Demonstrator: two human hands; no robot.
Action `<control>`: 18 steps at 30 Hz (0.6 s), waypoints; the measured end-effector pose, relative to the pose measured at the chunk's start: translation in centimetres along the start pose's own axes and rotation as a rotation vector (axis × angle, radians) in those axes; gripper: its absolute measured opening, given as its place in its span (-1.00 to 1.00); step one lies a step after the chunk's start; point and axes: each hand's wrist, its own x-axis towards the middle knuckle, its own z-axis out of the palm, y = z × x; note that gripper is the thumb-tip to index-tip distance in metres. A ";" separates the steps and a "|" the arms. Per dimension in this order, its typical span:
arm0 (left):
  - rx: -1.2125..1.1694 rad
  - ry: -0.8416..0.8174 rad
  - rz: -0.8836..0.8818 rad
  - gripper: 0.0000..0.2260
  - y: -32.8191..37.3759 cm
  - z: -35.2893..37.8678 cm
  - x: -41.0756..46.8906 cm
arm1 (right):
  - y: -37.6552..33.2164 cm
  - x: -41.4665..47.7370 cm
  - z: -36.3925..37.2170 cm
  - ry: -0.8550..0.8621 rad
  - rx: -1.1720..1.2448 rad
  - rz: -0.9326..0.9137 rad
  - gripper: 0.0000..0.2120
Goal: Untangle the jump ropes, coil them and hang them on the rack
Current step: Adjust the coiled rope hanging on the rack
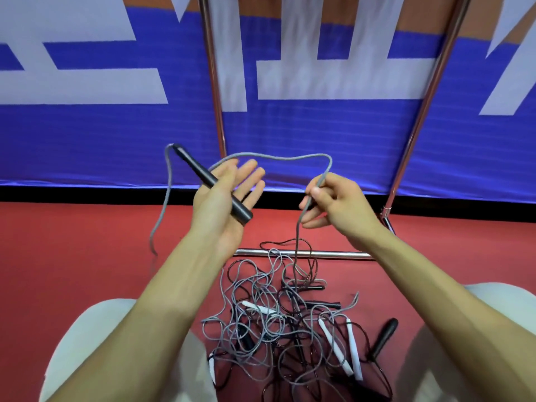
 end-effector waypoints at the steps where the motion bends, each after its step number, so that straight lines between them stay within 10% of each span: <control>1: 0.100 -0.010 -0.030 -0.87 -0.6 0.1 0.0 | -0.4 0.0 -0.1 0.006 0.054 -0.020 -0.81; 10: 0.832 -0.325 -0.142 -0.77 -5.7 0.7 -1.1 | -3.4 0.1 -1.3 0.081 0.829 -0.030 -0.82; 18: 0.931 -0.467 -0.062 -0.83 -8.1 0.8 -2.0 | -3.2 0.6 -2.5 0.272 1.121 0.057 -0.87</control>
